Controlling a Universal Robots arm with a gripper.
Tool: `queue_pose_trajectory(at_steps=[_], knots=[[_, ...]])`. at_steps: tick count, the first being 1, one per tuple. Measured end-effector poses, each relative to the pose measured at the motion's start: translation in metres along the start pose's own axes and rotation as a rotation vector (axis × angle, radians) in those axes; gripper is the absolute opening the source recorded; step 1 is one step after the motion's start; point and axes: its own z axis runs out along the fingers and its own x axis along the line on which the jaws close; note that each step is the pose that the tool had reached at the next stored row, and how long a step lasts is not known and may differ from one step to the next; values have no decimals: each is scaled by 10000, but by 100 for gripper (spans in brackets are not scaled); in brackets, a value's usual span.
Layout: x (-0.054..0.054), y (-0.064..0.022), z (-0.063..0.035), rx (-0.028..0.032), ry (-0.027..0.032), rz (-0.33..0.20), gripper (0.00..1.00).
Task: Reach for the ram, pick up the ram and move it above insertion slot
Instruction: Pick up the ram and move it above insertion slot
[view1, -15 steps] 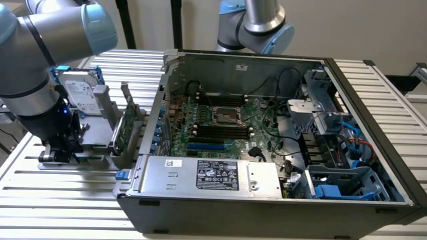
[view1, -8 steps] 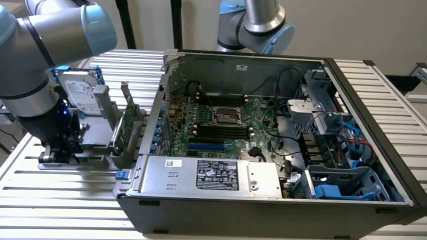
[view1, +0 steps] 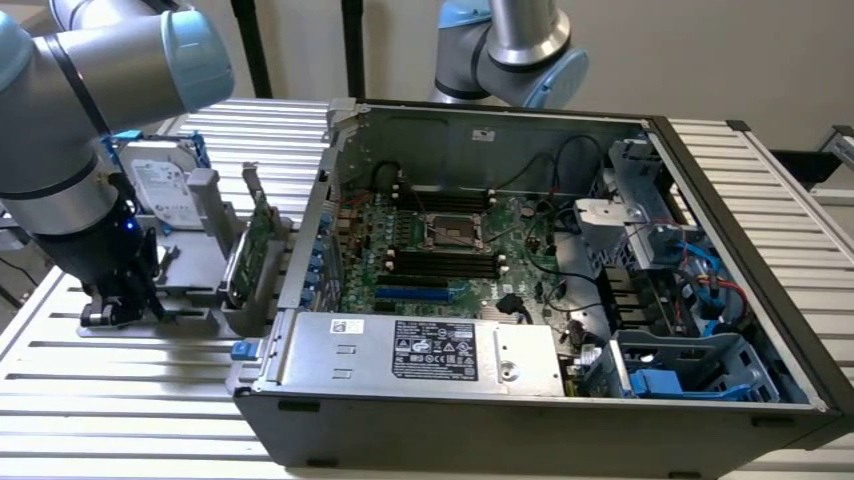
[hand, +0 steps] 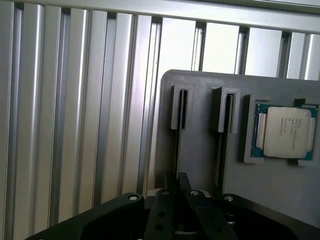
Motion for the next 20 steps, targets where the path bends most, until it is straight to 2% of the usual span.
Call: queue_pose_trajectory(at_steps=[20], knots=[[3,-2,0,-4,-3,171,14]])
